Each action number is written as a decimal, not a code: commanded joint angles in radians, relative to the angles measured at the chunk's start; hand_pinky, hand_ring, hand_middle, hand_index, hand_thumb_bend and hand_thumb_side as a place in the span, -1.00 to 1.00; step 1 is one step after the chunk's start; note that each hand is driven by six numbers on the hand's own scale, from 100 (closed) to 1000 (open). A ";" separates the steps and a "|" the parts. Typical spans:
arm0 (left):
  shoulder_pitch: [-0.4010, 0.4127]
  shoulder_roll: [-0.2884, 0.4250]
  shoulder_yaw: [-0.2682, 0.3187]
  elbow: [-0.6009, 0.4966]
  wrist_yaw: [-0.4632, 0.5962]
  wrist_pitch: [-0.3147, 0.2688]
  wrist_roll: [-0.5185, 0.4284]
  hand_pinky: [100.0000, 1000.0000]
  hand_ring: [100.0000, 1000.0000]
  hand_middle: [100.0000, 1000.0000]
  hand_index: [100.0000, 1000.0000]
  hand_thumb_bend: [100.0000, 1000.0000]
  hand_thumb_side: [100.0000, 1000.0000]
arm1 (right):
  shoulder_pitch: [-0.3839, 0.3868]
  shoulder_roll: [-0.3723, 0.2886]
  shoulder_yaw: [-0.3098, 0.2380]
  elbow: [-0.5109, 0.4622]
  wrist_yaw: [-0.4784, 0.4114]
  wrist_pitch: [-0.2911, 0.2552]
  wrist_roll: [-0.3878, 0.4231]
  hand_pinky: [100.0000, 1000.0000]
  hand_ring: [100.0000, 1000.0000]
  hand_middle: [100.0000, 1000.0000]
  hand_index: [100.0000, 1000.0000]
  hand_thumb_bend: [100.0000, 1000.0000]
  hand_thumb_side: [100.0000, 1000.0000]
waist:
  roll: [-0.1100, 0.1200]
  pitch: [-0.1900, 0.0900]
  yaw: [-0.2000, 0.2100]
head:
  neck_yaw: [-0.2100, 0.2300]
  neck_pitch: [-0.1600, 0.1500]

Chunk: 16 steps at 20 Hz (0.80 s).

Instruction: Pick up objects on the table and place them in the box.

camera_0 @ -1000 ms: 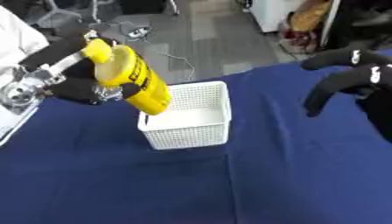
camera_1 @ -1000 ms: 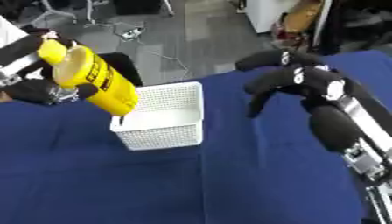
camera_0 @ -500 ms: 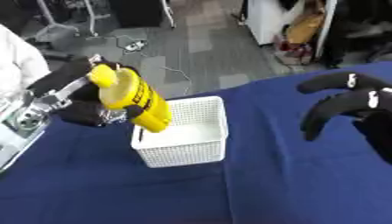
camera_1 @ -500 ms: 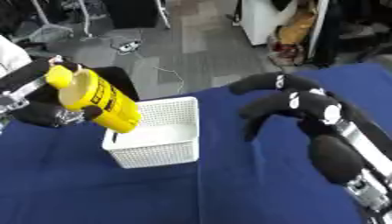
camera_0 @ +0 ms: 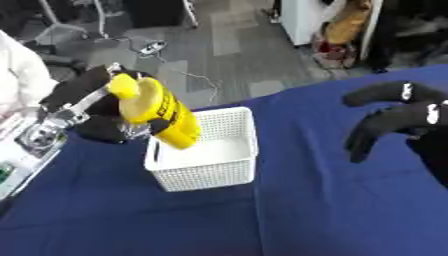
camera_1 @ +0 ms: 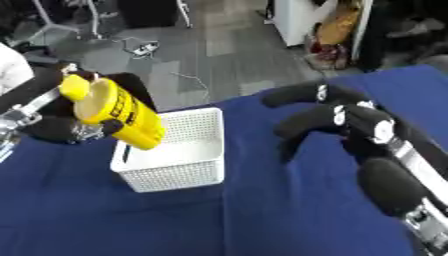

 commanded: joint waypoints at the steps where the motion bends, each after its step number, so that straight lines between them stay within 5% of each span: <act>1: -0.021 0.014 0.021 0.003 -0.016 -0.017 0.022 -0.97 -0.24 -0.10 0.03 -1.00 0.66 | -0.021 0.003 -0.003 -0.015 -0.004 -0.001 0.005 0.06 -0.07 0.61 0.48 -0.46 1.00 | -0.001 -0.015 0.000 | 0.007 -0.031; 5: -0.025 0.010 0.014 0.017 -0.036 -0.026 0.013 -0.54 0.16 0.33 0.32 -0.96 0.87 | -0.022 0.004 -0.003 -0.015 -0.003 -0.001 0.008 0.06 -0.07 0.61 0.48 -0.46 1.00 | -0.001 -0.014 -0.001 | 0.006 -0.046; 10: -0.026 0.008 0.015 0.022 -0.047 -0.029 0.000 -0.21 0.47 0.60 0.58 -0.89 0.97 | -0.024 0.005 -0.003 -0.015 -0.004 -0.001 0.009 0.06 -0.07 0.61 0.48 -0.46 1.00 | 0.000 -0.016 -0.002 | 0.012 -0.047; 16: -0.031 0.003 0.010 0.033 -0.107 -0.013 -0.027 -0.04 0.58 0.74 0.70 -0.66 0.76 | -0.025 0.006 -0.003 -0.015 -0.004 -0.002 0.013 0.06 -0.07 0.61 0.48 -0.47 1.00 | 0.002 -0.016 -0.004 | 0.014 -0.055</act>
